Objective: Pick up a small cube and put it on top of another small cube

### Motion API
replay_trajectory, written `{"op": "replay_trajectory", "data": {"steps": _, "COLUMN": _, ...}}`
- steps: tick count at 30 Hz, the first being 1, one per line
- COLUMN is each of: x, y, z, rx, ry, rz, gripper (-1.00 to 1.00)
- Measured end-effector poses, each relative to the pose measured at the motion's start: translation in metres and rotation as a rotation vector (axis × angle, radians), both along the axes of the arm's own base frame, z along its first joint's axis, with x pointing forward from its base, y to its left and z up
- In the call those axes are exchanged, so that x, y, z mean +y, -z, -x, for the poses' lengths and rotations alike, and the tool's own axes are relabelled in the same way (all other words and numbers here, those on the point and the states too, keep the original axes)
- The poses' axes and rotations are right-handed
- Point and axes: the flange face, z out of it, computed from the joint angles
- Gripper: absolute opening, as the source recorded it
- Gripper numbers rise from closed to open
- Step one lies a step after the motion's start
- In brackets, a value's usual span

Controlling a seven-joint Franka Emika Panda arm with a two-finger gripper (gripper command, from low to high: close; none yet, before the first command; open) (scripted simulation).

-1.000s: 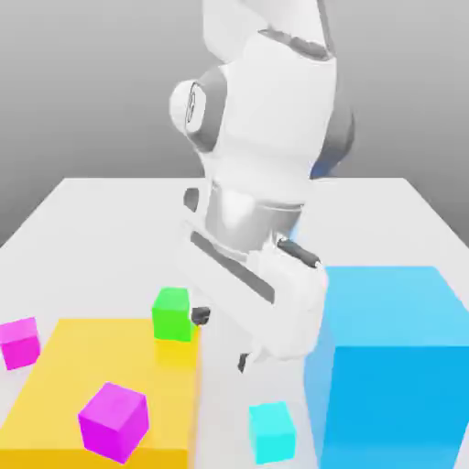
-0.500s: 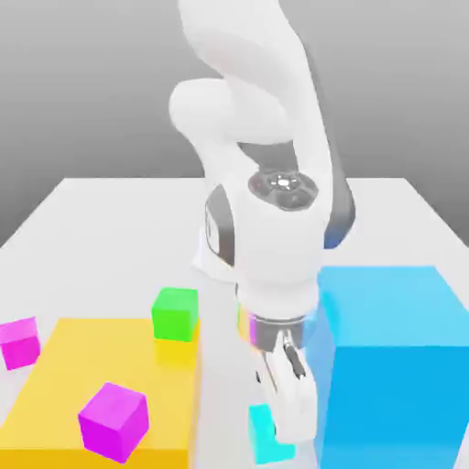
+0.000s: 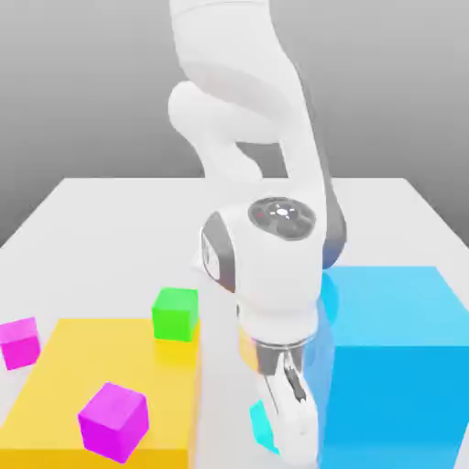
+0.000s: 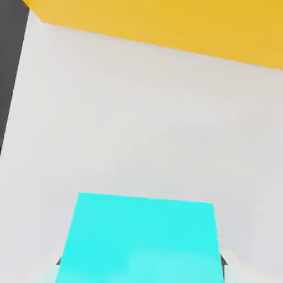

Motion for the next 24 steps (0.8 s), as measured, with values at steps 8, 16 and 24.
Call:
{"op": "replay_trajectory", "data": {"steps": 8, "x": -0.037, "y": -0.053, "z": -0.036, "rx": 0.005, "ry": -0.141, "rz": 0.062, "gripper": -1.0}}
{"op": "replay_trajectory", "data": {"steps": 16, "x": -0.119, "y": -0.119, "z": -0.076, "rx": 0.014, "ry": -0.308, "rz": 0.167, "gripper": -1.0}}
{"op": "replay_trajectory", "data": {"steps": 24, "x": -0.239, "y": -0.103, "z": -0.013, "rx": 0.041, "ry": -0.301, "rz": 0.086, "gripper": -1.0}}
